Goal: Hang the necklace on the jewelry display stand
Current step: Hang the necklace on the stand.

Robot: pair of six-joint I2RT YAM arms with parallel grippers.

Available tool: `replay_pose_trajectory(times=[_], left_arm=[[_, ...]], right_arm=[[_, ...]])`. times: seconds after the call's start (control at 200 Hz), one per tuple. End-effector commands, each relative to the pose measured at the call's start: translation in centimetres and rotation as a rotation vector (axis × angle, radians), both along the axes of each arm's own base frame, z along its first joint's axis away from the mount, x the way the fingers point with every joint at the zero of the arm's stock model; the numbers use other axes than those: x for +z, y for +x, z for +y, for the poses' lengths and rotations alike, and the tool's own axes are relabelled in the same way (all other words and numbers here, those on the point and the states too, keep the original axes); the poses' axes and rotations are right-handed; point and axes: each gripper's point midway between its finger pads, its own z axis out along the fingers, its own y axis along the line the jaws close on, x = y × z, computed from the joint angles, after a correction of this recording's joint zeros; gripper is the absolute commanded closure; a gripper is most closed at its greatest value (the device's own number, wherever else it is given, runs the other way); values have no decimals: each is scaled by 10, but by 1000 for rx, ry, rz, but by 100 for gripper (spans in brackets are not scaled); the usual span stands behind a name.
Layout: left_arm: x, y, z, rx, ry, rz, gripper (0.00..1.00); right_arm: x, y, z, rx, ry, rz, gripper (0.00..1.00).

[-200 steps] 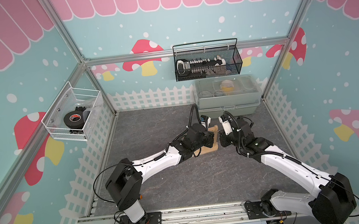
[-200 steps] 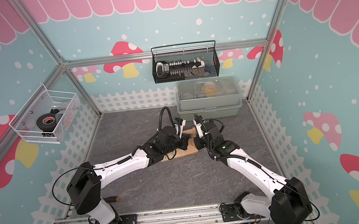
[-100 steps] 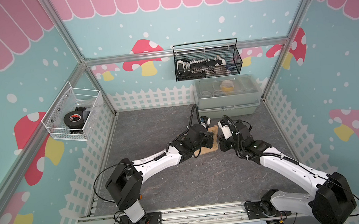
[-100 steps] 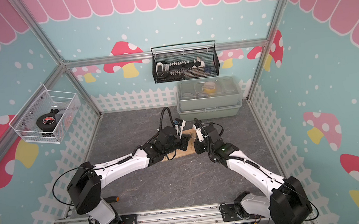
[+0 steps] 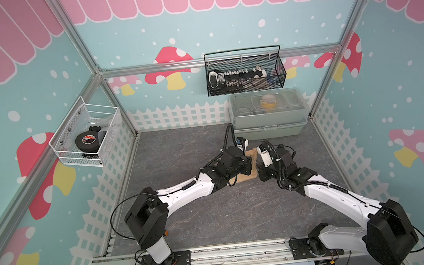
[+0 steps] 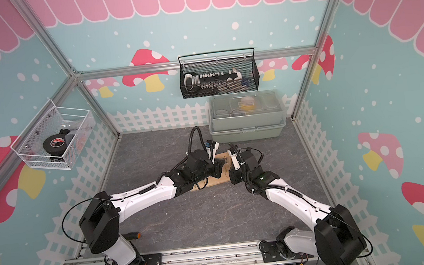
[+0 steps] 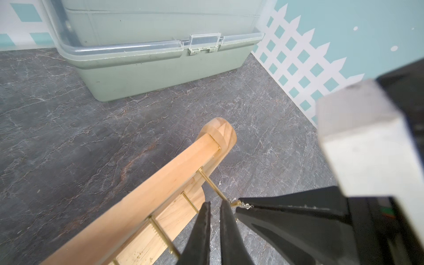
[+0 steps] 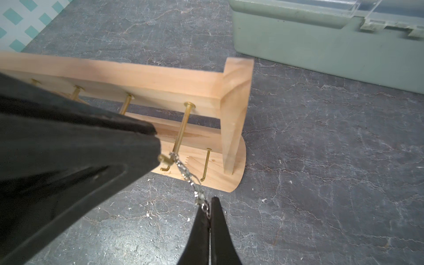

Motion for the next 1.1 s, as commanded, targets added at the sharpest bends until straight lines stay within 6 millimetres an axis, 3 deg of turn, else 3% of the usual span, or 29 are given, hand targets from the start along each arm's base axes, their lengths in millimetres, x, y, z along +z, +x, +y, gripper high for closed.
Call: replay_pose_trajectory(times=[0.0, 0.36, 0.645, 1.096], left_arm=[[14, 4, 10, 38, -15, -20, 87], [14, 4, 14, 45, -16, -12, 87], [13, 0, 18, 51, -25, 6, 76], [15, 1, 22, 64, -8, 1, 75]], right_arm=[[-1, 6, 2, -6, 9, -15, 98], [-9, 13, 2, -15, 1, -38, 98], [-11, 16, 3, -13, 3, -60, 96], [-11, 22, 4, -14, 2, -79, 90]])
